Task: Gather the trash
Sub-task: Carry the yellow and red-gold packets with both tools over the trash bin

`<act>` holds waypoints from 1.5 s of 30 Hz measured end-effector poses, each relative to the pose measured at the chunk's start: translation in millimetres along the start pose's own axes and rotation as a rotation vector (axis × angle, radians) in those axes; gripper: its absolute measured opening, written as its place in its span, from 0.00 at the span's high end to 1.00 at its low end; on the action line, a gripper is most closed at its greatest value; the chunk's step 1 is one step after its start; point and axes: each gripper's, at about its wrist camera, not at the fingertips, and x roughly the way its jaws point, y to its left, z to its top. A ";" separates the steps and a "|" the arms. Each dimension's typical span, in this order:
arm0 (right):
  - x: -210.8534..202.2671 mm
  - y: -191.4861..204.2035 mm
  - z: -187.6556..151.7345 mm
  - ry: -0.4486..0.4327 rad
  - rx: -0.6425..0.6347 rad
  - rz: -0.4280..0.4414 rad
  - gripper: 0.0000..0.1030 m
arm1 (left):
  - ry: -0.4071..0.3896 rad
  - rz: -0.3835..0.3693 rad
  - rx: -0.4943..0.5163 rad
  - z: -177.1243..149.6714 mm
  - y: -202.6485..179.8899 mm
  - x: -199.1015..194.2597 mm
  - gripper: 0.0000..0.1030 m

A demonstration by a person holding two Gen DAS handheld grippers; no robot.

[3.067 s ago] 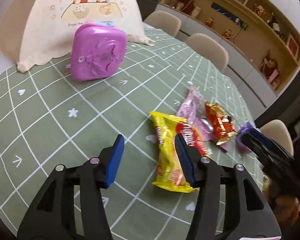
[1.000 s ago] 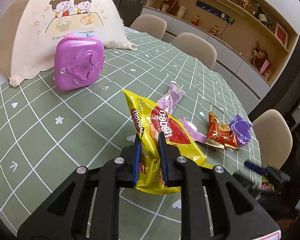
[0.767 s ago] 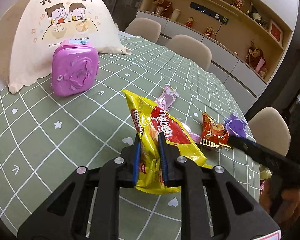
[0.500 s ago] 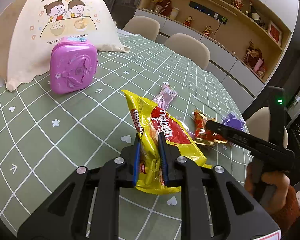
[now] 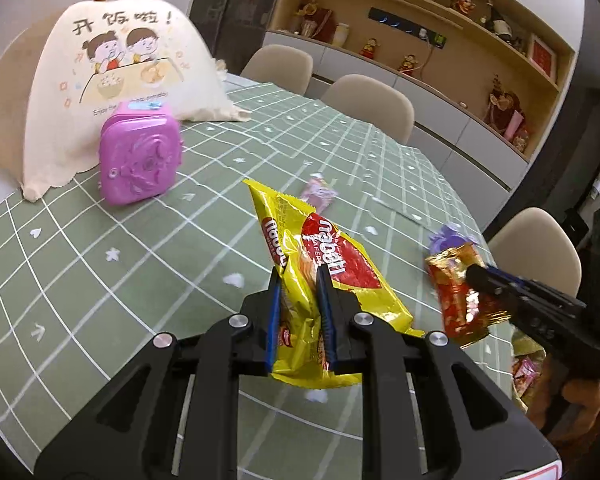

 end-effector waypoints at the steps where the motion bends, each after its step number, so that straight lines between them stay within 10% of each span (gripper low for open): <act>1: -10.5 -5.0 -2.6 -0.020 -0.001 -0.002 0.84 | 0.004 -0.006 0.002 -2.5 -5.9 -1.8 0.84; 24: -162.1 -214.8 -110.4 -0.199 0.178 -0.233 0.84 | 0.162 -0.239 0.346 -74.5 -260.4 38.8 0.84; 45: -169.1 -317.6 -171.1 -0.153 0.286 -0.355 0.84 | 0.389 -0.353 0.515 -155.9 -390.0 117.1 0.84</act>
